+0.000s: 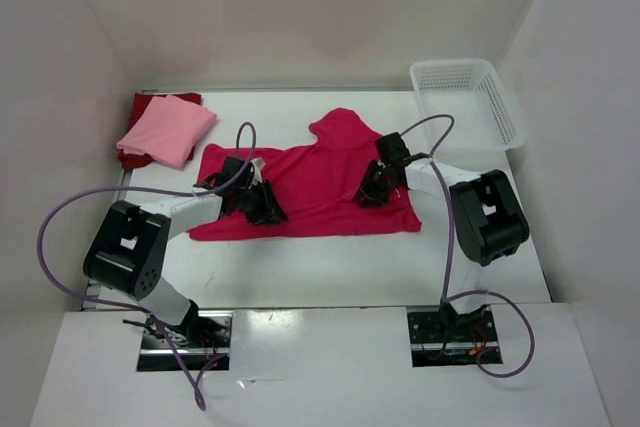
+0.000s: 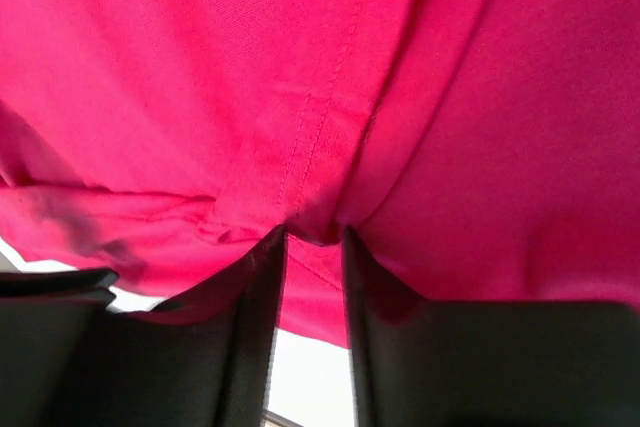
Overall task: Fold and stack the t-shirts
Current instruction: Fold the flattened tshirt in 1/3 of the way
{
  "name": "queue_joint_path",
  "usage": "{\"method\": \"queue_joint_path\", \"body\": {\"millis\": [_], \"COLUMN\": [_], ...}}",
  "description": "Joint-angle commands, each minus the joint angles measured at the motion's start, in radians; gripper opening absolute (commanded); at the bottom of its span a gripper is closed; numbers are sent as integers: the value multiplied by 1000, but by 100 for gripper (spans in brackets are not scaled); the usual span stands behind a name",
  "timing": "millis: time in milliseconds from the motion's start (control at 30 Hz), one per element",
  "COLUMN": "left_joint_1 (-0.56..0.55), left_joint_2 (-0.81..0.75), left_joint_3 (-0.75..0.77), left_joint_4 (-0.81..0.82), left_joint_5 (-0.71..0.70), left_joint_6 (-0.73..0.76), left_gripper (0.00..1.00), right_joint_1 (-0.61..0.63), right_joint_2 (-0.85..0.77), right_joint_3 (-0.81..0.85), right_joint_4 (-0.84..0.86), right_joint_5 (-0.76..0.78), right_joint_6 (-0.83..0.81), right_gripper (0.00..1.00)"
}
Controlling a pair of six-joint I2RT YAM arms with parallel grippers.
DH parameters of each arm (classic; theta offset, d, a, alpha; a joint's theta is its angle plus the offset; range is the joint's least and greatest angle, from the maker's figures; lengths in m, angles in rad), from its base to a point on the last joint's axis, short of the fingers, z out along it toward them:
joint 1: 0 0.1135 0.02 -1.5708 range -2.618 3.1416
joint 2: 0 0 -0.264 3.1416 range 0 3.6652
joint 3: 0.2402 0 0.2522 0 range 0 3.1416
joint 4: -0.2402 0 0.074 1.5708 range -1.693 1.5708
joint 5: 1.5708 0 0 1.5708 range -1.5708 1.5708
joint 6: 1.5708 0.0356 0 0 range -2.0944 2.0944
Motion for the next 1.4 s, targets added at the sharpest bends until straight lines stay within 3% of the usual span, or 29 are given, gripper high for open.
{"method": "queue_joint_path", "body": {"millis": [0, 233, 467, 500, 633, 767, 800, 833, 1033, 1200, 1367], "left_joint_1": [2, 2, 2, 2, 2, 2, 2, 2, 2, -7, -7], "left_joint_2": [-1, 18, 9, -1, -34, -83, -84, -84, -64, -13, -13], "left_joint_3": [-8, -8, -8, -8, 10, 10, 21, 21, 21, 40, 27], "left_joint_4": [36, 45, 34, 34, 8, -10, -10, -19, -10, -20, -62], "left_joint_5": [-5, -5, -5, -5, -16, -42, -51, -51, -30, -8, -28], "left_joint_6": [8, 8, -1, -1, -1, -1, 8, 8, 8, 37, 48], "left_gripper": [38, 39, 39, 39, 39, 41, 41, 41, 42, 42, 42], "right_joint_1": [10, 10, 19, 19, 53, 53, 53, 53, 24, -18, -27], "right_joint_2": [27, 96, 281, 305, 339, 248, 199, 173, 29, 67, 171], "right_joint_3": [47, 171, 430, 466, 567, 520, 497, 443, 222, 199, 285], "right_joint_4": [49, 10, -65, -79, -109, -109, -109, -100, -54, -54, -82], "right_joint_5": [-7, 13, 13, 13, 24, 51, 66, 83, 154, 194, 205], "right_joint_6": [8, -26, -59, -59, -87, -105, -105, -116, -107, -127, -145], "right_gripper": [32, 10, 6, 8, 51, 60, 59, 43, 6, 4, 4]}}
